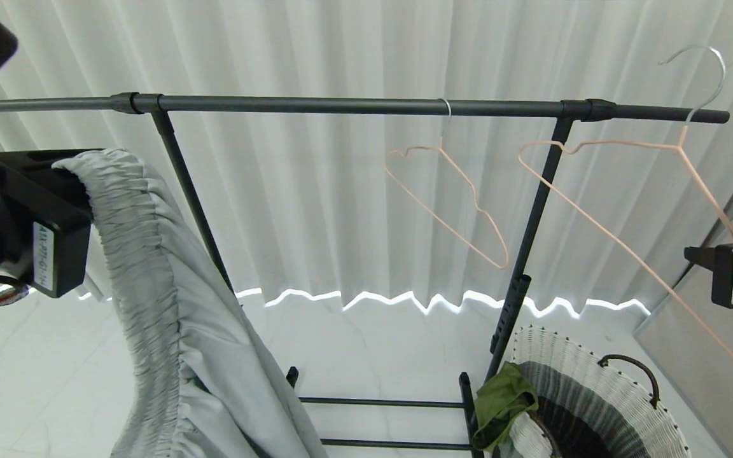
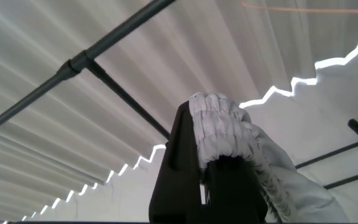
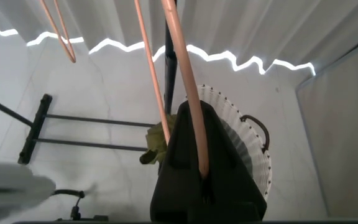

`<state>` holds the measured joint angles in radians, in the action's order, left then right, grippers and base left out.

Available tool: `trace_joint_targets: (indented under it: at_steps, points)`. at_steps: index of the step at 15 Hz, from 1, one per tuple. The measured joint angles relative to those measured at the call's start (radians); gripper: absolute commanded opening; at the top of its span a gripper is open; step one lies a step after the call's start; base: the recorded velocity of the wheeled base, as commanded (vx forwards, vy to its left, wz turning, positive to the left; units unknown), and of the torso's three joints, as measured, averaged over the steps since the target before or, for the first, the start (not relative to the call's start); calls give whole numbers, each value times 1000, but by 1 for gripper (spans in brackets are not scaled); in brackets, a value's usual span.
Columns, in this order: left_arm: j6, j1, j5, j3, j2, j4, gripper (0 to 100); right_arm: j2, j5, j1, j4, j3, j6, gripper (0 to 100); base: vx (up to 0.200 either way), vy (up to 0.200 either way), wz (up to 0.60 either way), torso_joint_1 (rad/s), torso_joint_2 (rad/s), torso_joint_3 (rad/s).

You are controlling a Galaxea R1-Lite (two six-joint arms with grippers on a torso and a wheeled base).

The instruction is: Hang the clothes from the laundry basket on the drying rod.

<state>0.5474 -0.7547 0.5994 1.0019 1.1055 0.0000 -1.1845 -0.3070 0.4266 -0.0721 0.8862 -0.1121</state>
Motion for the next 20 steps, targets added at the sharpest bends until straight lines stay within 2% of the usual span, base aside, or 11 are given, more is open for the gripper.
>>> trace_joint_targets:
  at_steps: [4, 14, 20]
  points:
    - [0, 0, 0, -2, -1, 0, 0, 21, 1, 0, -1, -5, 1, 0, 0, 0, 0, 0, 0, 0]
    - [1, 0, 0, 0, 9, 0, 0, 41, 1, -1, 3, -14, 1, 0, 0, 200, 0, 5, 1, 3]
    - [0, 0, -11, -20, 15, 0, 0, 65, 10, 1, -2, -11, 19, 0, 0, 0, 0, 0, 0, 0]
